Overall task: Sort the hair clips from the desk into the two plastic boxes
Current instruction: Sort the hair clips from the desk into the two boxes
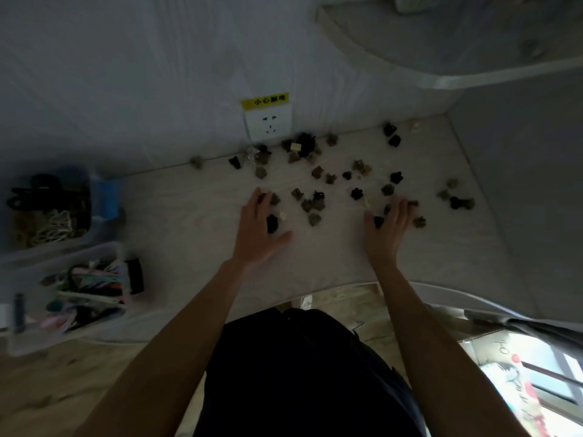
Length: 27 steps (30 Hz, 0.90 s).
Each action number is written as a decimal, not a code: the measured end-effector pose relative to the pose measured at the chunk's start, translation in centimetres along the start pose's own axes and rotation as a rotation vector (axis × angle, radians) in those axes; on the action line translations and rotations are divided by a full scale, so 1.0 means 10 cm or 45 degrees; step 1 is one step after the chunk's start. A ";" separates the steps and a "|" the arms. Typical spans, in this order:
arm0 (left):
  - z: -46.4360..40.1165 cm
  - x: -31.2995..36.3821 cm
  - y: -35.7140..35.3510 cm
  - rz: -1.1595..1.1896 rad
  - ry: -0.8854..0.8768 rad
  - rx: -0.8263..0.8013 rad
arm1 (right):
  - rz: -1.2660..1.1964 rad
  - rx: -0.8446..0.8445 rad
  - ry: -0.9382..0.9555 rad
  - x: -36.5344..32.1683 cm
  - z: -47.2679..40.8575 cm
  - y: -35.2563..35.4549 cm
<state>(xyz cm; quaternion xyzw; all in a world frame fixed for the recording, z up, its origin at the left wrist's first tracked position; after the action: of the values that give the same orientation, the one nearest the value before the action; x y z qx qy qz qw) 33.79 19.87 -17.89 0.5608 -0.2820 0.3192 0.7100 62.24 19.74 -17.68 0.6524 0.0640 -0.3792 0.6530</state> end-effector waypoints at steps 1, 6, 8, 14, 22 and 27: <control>-0.02 0.06 -0.06 0.010 -0.010 -0.003 | 0.025 -0.033 0.066 -0.09 -0.02 -0.08; -0.06 0.15 -0.18 0.020 0.001 0.016 | 0.093 -0.224 0.359 -0.62 0.08 -0.54; -0.05 0.15 -0.15 -0.022 -0.006 0.026 | 0.034 -0.347 0.487 -0.83 0.19 -0.73; 0.03 0.02 0.06 -0.210 0.013 0.035 | -0.121 -0.722 0.728 -1.16 0.53 -0.86; 0.21 -0.19 0.16 -0.059 0.307 -0.069 | 0.263 -0.730 0.484 -0.59 0.45 -0.52; 0.18 0.06 0.07 -0.028 0.204 0.044 | 0.213 -0.739 0.649 -0.99 0.57 -0.81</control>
<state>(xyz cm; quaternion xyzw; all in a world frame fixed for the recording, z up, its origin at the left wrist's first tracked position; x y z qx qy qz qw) 33.62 18.31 -16.63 0.5488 -0.2126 0.3602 0.7238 48.21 19.84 -17.70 0.5171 0.2753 -0.1167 0.8020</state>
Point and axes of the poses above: each hand's wrist, its own z-axis away from the middle knuckle, its own y-axis out of the back of the hand, x = y × z, the point moved 10 cm from there along -z, towards the middle knuckle, and after that the axes turned 6 degrees about z, right-handed, at the moved point
